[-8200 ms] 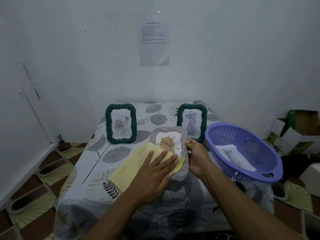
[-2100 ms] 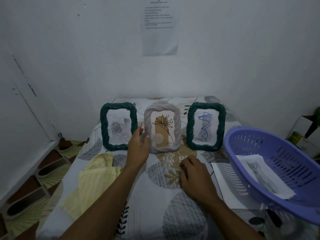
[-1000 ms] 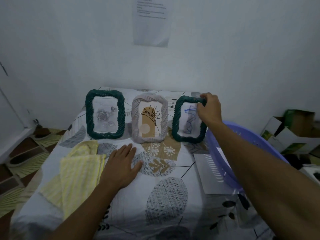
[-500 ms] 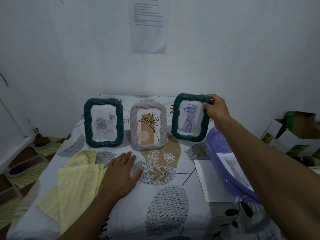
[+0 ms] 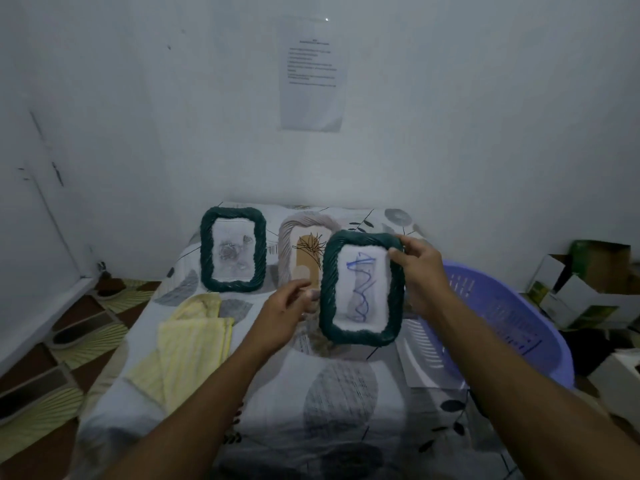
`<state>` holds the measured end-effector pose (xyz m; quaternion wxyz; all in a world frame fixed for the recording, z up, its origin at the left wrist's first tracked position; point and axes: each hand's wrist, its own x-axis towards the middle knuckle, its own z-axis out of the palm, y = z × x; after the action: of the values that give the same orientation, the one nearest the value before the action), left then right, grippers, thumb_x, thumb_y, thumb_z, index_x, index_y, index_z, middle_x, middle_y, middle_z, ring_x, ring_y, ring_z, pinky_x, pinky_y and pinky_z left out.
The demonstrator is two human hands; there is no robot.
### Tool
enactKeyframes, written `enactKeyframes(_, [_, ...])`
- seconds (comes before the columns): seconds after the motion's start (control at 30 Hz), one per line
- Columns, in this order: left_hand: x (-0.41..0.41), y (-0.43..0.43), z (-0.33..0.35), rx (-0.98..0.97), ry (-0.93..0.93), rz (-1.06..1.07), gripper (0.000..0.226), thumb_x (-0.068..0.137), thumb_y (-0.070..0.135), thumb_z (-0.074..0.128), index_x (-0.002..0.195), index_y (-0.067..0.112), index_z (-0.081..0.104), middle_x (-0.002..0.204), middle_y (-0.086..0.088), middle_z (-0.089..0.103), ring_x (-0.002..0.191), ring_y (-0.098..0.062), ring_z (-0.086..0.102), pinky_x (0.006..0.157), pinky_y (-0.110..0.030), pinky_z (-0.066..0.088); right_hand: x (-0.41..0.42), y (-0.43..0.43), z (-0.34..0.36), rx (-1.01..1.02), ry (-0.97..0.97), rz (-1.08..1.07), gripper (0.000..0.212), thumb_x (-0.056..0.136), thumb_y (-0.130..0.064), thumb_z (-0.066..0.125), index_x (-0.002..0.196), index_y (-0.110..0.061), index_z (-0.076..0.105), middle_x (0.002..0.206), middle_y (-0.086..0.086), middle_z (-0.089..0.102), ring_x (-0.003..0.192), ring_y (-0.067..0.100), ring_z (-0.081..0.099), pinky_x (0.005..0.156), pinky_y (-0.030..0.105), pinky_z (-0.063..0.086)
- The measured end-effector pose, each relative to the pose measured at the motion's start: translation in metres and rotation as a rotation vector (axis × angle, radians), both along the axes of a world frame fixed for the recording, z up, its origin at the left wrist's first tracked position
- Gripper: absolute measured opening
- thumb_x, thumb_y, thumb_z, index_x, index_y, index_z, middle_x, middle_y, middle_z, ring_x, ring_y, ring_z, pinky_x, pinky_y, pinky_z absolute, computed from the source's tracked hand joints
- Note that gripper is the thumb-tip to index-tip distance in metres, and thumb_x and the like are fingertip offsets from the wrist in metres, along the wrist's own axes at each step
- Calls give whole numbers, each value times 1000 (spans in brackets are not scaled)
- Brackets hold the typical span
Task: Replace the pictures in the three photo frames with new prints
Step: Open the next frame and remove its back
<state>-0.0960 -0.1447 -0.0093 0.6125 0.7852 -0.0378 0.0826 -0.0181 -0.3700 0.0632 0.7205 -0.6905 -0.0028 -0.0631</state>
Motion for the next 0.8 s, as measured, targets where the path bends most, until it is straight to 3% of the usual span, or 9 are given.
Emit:
enactKeyframes(0.17, [-18, -9, 6, -258, 68, 25, 10, 96, 12, 55, 99, 20, 60, 94, -2, 69, 75, -6, 67, 60, -22, 53, -27, 14, -22, 188, 115, 51, 23, 92, 3, 55, 108, -8, 67, 113, 17, 68, 92, 30, 66, 73, 35, 54])
enactKeyframes(0.23, [-24, -5, 7, -276, 71, 54, 12, 94, 7, 57, 95, 18, 62, 86, -4, 68, 72, -9, 67, 58, -24, 54, -34, 17, -23, 134, 89, 91, 24, 94, 2, 53, 106, -12, 69, 118, 16, 67, 103, 33, 63, 81, 38, 53])
enactKeyframes(0.3, [-30, 0, 8, -255, 51, 88, 15, 93, 5, 57, 94, 19, 63, 83, -6, 66, 74, -13, 66, 59, -26, 55, -40, 21, -22, -38, 69, 117, 29, 96, -7, 54, 123, -12, 63, 127, 10, 63, 112, 30, 60, 85, 37, 50])
enactKeyframes(0.37, [-35, 2, 12, -171, -8, 127, 19, 93, 6, 58, 93, 24, 63, 82, -4, 64, 75, -11, 65, 62, -23, 55, -46, 26, -22, -284, -1, 16, 39, 94, -17, 59, 133, -16, 56, 131, 4, 55, 115, 25, 56, 91, 38, 49])
enactKeyframes(0.4, [-37, 2, 14, -96, -59, 148, 20, 93, 7, 58, 93, 27, 61, 82, -1, 64, 74, -7, 64, 64, -19, 54, -50, 30, -21, -366, -75, -40, 37, 93, -20, 61, 130, -17, 58, 126, 1, 54, 112, 22, 56, 92, 38, 51])
enactKeyframes(0.5, [-46, -7, 20, 151, -240, 189, 22, 90, 9, 62, 93, 30, 57, 81, 11, 63, 75, 2, 61, 67, -10, 49, -66, 48, -15, -394, -220, -26, 15, 88, -32, 67, 96, -20, 68, 91, -9, 65, 87, 12, 64, 70, 23, 54])
enactKeyframes(0.53, [-48, -12, 22, 196, -288, 189, 20, 89, 9, 63, 93, 28, 57, 81, 13, 63, 76, 2, 60, 66, -11, 48, -71, 55, -13, -399, -230, -13, 18, 86, -39, 68, 87, -21, 67, 82, -9, 66, 79, 9, 64, 64, 21, 52])
enactKeyframes(0.67, [-54, -24, 23, 298, -387, 149, 12, 90, 16, 62, 94, 25, 55, 84, 11, 61, 77, -3, 59, 66, -20, 51, -75, 70, -6, -250, -119, -5, 38, 75, -50, 75, 82, -14, 65, 80, 4, 69, 75, 19, 69, 64, 35, 59])
enactKeyframes(0.8, [-59, -25, 27, 418, -487, 140, 10, 90, 28, 59, 96, 20, 58, 92, 8, 60, 85, -8, 54, 74, -30, 48, -74, 64, -3, -74, 6, 63, 21, 82, -27, 74, 83, -7, 67, 83, 16, 72, 70, 25, 73, 57, 32, 59])
